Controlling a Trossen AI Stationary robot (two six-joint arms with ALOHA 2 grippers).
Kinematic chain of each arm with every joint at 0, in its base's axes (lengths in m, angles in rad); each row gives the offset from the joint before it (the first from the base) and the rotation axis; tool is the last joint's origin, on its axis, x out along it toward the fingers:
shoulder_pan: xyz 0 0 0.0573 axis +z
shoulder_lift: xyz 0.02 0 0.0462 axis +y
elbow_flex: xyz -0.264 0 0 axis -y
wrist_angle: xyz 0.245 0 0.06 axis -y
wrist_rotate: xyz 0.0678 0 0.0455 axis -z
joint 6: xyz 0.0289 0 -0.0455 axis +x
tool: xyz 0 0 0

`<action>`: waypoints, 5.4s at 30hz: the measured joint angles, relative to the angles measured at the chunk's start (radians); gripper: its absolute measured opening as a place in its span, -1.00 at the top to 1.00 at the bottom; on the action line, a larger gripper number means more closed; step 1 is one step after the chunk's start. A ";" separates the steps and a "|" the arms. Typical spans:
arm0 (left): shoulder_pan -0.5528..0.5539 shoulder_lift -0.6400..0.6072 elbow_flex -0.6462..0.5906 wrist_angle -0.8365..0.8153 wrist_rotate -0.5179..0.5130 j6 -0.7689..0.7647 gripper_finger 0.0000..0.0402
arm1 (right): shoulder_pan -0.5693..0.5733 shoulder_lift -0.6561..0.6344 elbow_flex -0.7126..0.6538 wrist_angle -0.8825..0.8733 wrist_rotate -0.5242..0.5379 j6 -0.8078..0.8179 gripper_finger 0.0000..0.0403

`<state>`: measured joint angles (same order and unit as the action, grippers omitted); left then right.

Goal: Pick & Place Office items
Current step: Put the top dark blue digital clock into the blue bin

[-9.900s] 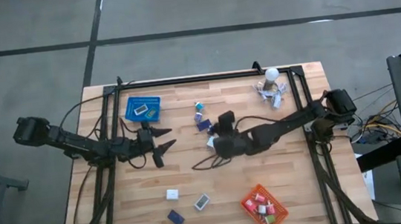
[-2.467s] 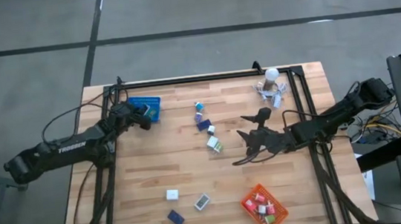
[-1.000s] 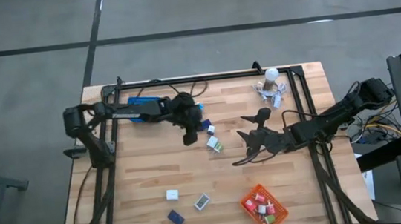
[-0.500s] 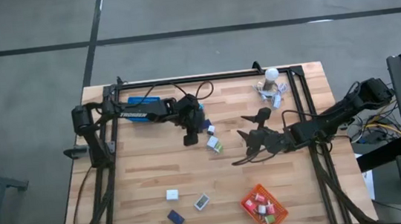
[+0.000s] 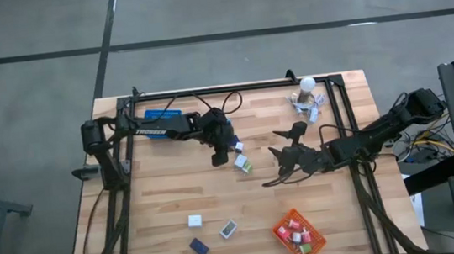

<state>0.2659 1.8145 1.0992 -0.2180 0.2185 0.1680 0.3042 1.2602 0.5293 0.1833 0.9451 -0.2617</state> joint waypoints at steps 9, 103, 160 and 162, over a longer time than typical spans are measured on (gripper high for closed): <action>-0.003 0.003 0.015 -0.004 -0.100 -0.061 -0.54 | -0.004 0.000 0.000 0.000 0.000 0.000 -0.42; 0.008 -0.146 -0.484 1.138 -0.112 -0.107 0.28 | -0.003 0.000 0.000 -0.038 -0.003 0.041 -0.42; 0.139 -0.583 -0.635 0.260 -0.914 -0.596 0.28 | -0.003 0.000 -0.001 -0.049 -0.006 0.052 -0.42; 0.145 -0.602 -0.594 0.141 -0.893 -0.596 0.28 | -0.003 0.000 -0.001 -0.049 -0.006 0.053 -0.42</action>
<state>0.4110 1.2126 0.5056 -0.0768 -0.6742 -0.4278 0.3008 1.2598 0.5282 0.1341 0.9390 -0.2091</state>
